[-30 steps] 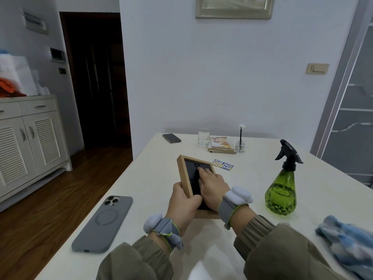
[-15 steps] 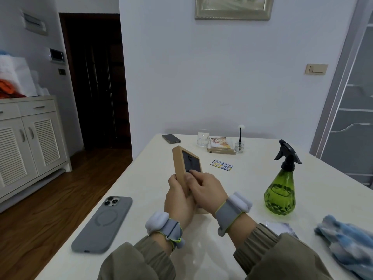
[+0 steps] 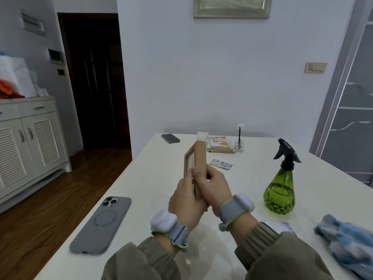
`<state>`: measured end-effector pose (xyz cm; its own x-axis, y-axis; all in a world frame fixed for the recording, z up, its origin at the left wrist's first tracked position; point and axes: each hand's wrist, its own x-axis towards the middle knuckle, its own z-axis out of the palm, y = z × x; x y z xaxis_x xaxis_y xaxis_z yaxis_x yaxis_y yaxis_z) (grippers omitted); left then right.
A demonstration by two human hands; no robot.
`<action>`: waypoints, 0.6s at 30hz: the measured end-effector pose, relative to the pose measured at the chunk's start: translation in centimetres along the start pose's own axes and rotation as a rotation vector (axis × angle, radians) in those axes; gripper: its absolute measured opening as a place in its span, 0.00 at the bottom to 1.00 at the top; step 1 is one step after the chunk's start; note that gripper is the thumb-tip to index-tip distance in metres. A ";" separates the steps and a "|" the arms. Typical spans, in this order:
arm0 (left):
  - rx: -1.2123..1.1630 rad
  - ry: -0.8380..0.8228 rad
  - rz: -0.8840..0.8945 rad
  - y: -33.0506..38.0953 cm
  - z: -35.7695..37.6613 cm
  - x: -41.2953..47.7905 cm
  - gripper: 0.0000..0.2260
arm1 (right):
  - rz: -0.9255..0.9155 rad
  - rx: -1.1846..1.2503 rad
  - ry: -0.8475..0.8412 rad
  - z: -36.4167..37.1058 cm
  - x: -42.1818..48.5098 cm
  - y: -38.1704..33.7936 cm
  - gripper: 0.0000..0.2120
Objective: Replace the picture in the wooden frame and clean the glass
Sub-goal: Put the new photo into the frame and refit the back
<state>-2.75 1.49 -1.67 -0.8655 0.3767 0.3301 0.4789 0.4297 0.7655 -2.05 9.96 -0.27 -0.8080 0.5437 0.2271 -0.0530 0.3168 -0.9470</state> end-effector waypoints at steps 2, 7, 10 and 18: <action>0.019 0.000 -0.015 0.0 0.1 0.3 0.27 | 0.008 0.029 0.011 -0.1 0.1 0.1 0.10; 0.032 -0.050 -0.005 -0.5 0.7 0.7 0.30 | 0.086 0.074 0.014 -0.4 0.3 0.2 0.09; 0.045 -0.068 0.041 -0.9 1.0 0.7 0.25 | 0.136 0.097 0.035 -0.5 0.5 0.4 0.09; 0.082 0.023 0.123 -1.7 1.0 1.3 0.15 | 0.203 0.172 0.126 -1.7 1.6 2.4 0.15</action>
<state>-4.56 2.10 -3.13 -0.8023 0.4118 0.4322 0.5911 0.4472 0.6712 -2.45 12.86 -1.78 -0.7337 0.6779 0.0448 -0.0044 0.0612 -0.9981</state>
